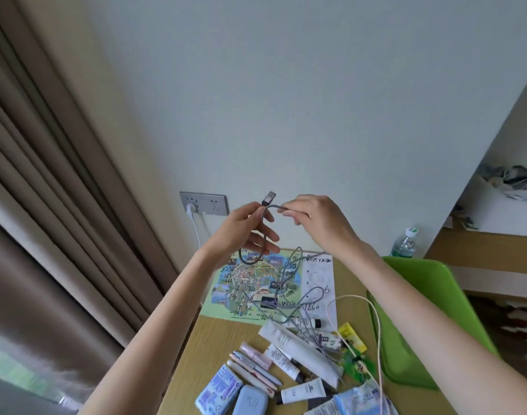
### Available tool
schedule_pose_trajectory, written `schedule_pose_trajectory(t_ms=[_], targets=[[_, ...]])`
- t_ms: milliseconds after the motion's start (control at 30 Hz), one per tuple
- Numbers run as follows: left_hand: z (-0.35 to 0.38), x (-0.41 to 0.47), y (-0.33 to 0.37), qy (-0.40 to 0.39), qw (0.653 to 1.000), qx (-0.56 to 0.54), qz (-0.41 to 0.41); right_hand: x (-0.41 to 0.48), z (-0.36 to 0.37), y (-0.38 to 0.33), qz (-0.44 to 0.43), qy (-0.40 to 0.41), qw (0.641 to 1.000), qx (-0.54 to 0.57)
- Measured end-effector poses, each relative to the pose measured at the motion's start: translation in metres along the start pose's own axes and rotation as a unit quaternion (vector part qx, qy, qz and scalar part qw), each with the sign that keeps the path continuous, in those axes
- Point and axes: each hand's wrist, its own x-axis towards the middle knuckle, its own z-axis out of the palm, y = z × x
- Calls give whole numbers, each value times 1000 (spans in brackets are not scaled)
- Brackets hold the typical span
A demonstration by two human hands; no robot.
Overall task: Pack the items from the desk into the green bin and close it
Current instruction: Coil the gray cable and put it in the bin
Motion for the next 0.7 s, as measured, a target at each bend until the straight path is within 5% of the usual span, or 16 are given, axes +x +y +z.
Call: schedule_pose_trajectory(t_ms=[200,400,700], targets=[[31,-16,25,-6,1000,-2,5,-8,-43,-11,-41,-41,993,-107],[51,-31,41,36,998,11,45,-20,-56,-10,78,-19,987,136],[62,-20,60,177,971,-100,125,-33,-55,-18,108,10,977,181]])
